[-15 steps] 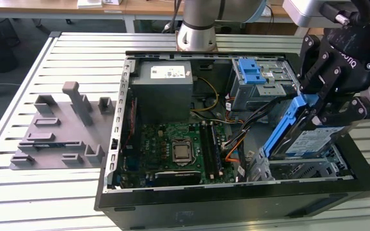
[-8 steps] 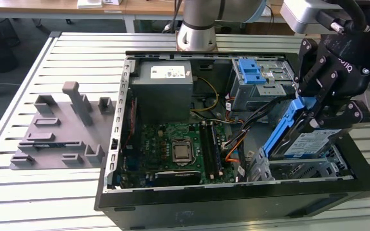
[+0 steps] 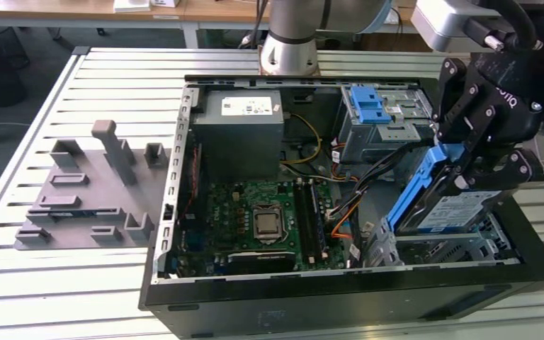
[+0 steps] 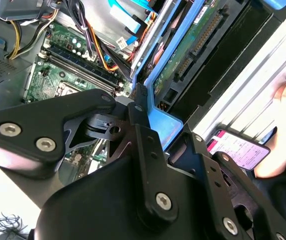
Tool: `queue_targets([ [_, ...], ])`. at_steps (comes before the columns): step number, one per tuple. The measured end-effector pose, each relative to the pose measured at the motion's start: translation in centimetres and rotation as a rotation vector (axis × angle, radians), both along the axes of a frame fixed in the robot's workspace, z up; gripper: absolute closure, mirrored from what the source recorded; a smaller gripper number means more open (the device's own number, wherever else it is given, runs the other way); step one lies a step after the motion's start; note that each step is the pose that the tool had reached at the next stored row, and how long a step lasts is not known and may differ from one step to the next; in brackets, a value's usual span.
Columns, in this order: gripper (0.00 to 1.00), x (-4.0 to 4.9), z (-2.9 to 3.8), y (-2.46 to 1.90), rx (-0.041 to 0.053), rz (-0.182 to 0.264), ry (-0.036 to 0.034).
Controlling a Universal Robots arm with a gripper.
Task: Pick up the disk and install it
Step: 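Insert the disk into the insertion slot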
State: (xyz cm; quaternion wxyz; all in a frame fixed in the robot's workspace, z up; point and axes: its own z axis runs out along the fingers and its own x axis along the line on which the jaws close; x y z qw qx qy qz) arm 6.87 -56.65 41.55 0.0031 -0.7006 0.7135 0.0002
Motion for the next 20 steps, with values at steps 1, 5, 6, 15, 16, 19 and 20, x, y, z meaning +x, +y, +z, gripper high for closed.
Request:
queue_targets([
  [1, 0.64, 0.0, -0.05, 0.0, 0.0001, 0.0, 0.0],
  [5, 0.64, 0.0, -0.27, 0.0, 0.0, 0.0, 0.0],
  [6, 0.64, 0.0, -0.33, 0.0, 0.0, 0.0, 0.0],
  [15, 0.64, 0.0, -0.93, 0.0, 0.0, 0.0, 0.0],
  [16, 0.64, 0.0, -1.0, 0.0, 0.0, 0.0, 0.0],
  [19, 0.64, 0.0, -1.13, 0.0, -0.0001, 0.0, 0.0],
  [20, 0.64, 0.0, -1.13, 0.0, -0.0001, 0.0, 0.0],
])
